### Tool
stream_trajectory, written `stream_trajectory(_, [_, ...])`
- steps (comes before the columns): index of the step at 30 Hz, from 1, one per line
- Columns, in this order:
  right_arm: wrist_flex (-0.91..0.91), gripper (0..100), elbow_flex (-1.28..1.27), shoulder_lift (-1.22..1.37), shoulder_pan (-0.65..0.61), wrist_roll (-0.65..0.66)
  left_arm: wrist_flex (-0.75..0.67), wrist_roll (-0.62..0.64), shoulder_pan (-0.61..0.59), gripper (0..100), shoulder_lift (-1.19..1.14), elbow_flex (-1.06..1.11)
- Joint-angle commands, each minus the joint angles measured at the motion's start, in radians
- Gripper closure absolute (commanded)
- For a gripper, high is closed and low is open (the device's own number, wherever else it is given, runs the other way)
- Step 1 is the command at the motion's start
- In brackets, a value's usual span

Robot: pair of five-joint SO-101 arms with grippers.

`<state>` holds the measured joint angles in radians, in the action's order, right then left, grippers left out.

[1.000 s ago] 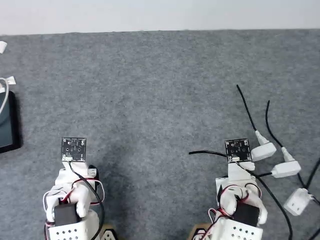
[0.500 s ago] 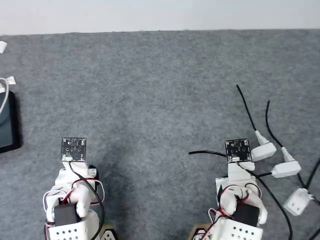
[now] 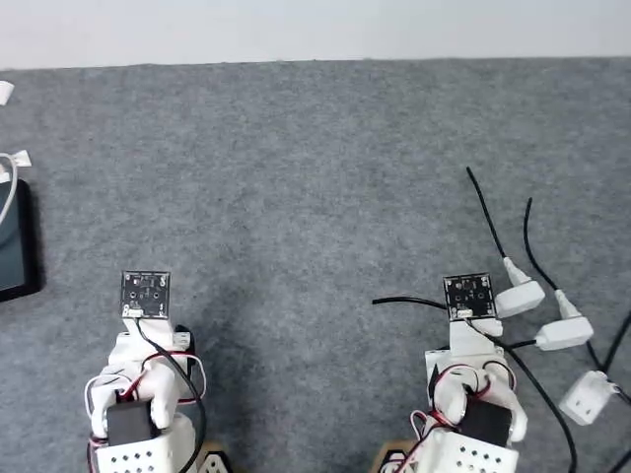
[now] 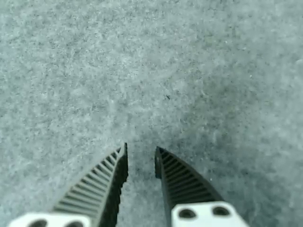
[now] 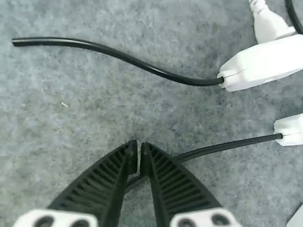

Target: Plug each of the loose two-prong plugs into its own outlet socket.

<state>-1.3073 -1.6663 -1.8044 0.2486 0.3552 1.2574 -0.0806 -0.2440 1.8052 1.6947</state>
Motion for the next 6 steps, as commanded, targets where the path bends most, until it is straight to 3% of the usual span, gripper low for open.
stream_trajectory(1, [-0.005, 98.7, -0.017, -0.010, -0.008, -0.003, 0.003, 0.003, -0.006, 98, 0.011, -0.012])
stream_trajectory(6, [-0.005, 98.7, -0.017, -0.010, -0.008, -0.003, 0.003, 0.003, -0.006, 98, 0.011, -0.012])
